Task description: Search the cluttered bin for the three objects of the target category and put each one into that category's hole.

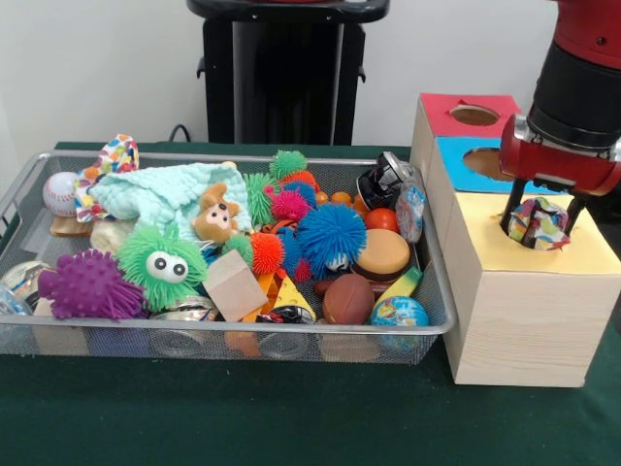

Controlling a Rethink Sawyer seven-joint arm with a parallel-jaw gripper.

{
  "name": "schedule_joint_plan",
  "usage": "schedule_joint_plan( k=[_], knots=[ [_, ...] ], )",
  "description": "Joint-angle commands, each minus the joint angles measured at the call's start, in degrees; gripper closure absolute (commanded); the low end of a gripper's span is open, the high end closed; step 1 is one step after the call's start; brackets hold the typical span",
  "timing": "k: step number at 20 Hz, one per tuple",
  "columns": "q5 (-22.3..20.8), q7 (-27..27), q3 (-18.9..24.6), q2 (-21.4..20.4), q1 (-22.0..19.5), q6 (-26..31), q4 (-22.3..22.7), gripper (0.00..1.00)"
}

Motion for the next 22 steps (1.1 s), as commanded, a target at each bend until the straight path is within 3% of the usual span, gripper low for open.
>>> schedule_joint_plan(
  k=[1,11,22],
  knots=[
    [-0.9,3.21,1.26,-2.27,-3.31,11.92,1.72,0.0],
    [-0.72,3.46,2.14,-1.66,-3.59,7.57,4.28,0.0],
    [-1.3,3.4,1.64,-1.54,-3.67,8.37,2.83,0.0]
  ],
)
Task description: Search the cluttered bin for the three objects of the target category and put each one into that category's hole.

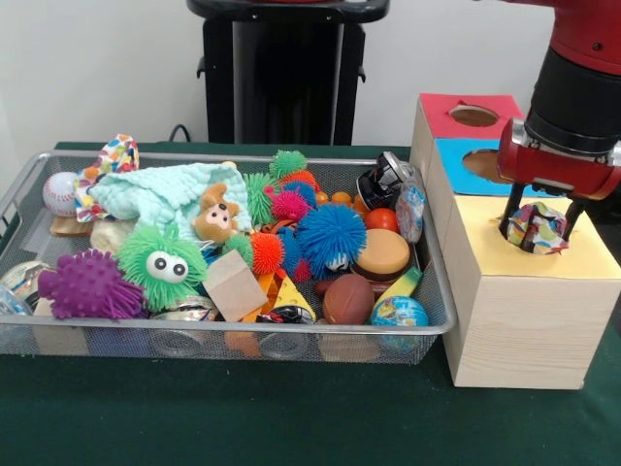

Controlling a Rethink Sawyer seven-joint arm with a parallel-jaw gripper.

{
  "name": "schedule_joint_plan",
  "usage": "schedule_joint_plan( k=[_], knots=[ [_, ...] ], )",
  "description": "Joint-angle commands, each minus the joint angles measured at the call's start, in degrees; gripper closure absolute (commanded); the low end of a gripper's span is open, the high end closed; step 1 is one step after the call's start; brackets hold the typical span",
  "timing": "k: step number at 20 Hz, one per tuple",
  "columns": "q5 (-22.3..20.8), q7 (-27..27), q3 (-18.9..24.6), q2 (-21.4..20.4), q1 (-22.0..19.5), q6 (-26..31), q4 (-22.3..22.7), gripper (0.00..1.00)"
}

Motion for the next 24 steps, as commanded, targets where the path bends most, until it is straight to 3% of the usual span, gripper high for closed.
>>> schedule_joint_plan(
  k=[1,8,16,20,24],
  knots=[
    [-1.3,3.31,1.02,-2.21,-3.06,8.87,3.18,0.0],
    [0.07,3.38,1.18,-5.63,-3.09,15.41,3.69,0.0],
    [2.94,5.71,1.73,-8.88,-3.45,25.11,1.17,0.0],
    [8.35,5.72,6.42,-11.46,-5.73,20.74,5.07,0.0],
    [12.3,5.84,10.69,-11.26,-8.3,19.76,7.04,0.0]
  ],
)
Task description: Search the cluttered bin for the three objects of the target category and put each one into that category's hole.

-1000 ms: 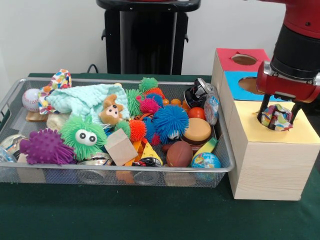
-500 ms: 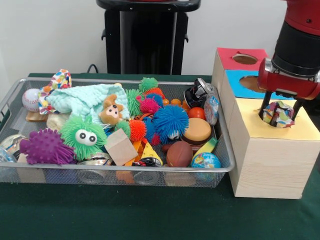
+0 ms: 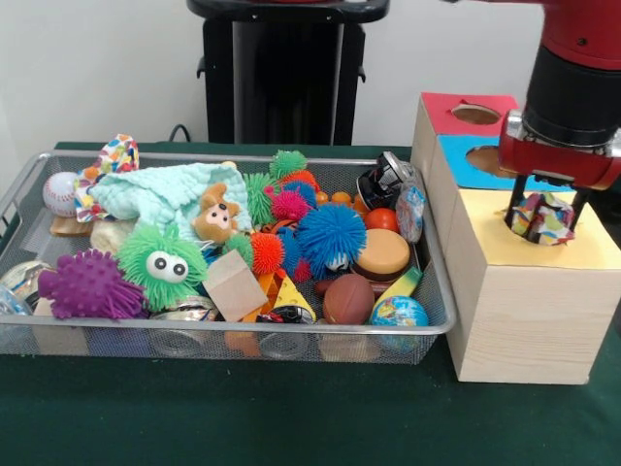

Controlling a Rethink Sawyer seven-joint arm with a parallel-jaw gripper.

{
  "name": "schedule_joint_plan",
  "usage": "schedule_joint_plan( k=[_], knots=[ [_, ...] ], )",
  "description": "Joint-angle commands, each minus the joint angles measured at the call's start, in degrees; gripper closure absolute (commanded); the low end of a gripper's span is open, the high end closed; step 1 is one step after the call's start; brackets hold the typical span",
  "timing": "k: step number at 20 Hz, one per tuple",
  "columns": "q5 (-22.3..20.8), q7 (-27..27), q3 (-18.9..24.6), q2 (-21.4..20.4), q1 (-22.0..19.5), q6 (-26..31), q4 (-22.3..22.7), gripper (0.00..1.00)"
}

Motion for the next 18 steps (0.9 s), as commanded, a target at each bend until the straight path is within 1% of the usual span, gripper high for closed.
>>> schedule_joint_plan(
  k=[1,2,3,5,6,7,8,10,11,12,13,15,16,18],
  knots=[
    [8.47,5.42,8.46,-9.68,-5.23,15.51,5.97,0.0],
    [8.93,5.56,9.34,-9.26,-5.9,15.97,5.84,0.0],
    [8.86,6.19,9.71,-8.97,-6.14,17.7,4.99,0.0],
    [6.63,7.07,8.65,-8.84,-5.48,20.69,1.76,0.0],
    [5.95,6.76,8.58,-8.67,-5.53,20.51,1.38,0.0],
    [5.91,6.97,8.74,-8.69,-5.68,20.84,2.07,0.0],
    [5.24,7.98,8.26,-8.48,-5.43,23.65,1.12,0.0],
    [0.0,9.39,3.86,-8.35,-2.61,29.81,-5.45,0.0],
    [-1.29,9.73,2.55,-8.39,-1.72,31.17,-6.81,0.0],
    [-0.95,9.94,2.72,-8.67,-1.73,30.53,-5.9,0.0],
    [0.34,9.49,3.7,-9.29,-2.18,26.83,-2.9,0.0],
    [1.82,9.65,4.88,-9.34,-2.69,24.16,0.3,0.0],
    [0.69,10.07,3.88,-9.43,-1.9,25.62,-1.02,0.0],
    [-0.61,10.11,2.82,-9.25,-0.95,25.43,-2.45,0.0]
  ],
)
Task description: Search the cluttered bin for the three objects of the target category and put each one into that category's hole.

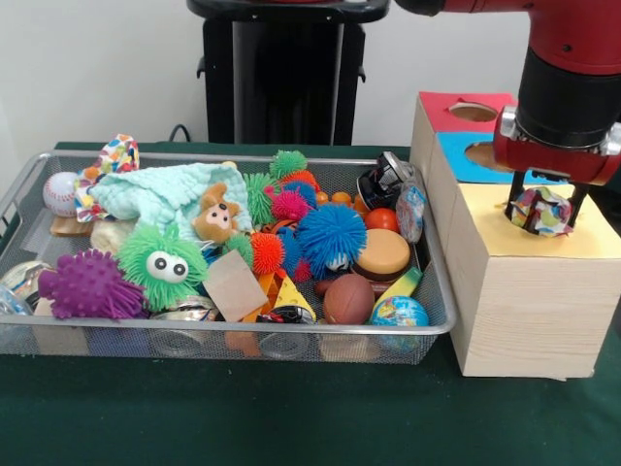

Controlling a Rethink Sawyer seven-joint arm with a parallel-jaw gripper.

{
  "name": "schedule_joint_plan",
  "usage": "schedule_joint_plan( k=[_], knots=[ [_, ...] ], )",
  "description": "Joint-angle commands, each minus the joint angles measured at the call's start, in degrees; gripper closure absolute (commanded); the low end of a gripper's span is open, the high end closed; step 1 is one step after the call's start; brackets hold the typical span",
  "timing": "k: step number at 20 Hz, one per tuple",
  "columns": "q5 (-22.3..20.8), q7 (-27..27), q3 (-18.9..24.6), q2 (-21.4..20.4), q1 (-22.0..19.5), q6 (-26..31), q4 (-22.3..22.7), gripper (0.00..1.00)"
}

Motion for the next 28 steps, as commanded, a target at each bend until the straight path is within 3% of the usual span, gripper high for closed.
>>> schedule_joint_plan(
  k=[1,3,6,10,14,19,22,26,28],
  knots=[
    [0.96,9.65,0.42,-9.1,1.05,17.79,0.82,0.0],
    [2.09,9.33,1.47,-8.44,0.41,15.36,3.23,0.0],
    [-1.09,10.57,-1.54,-8.62,2.53,19.74,-1.1,0.0],
    [1.72,9.22,1.03,-7.87,0.85,13.36,3.86,0.0],
    [-1.43,10.46,-2.16,-8.12,2.77,19.87,-0.85,0.0],
    [0.21,8.73,-0.75,-6.62,1.69,12.77,3.33,0.0],
    [-1.43,9.58,-2.6,-7.46,2.87,17.68,0.18,0.0],
    [-1.09,9.16,-2.41,-6.42,2.79,11.81,3.57,0.0],
    [-1.83,9.25,-3.04,-5.03,3.08,6.19,5.63,0.0]
  ],
)
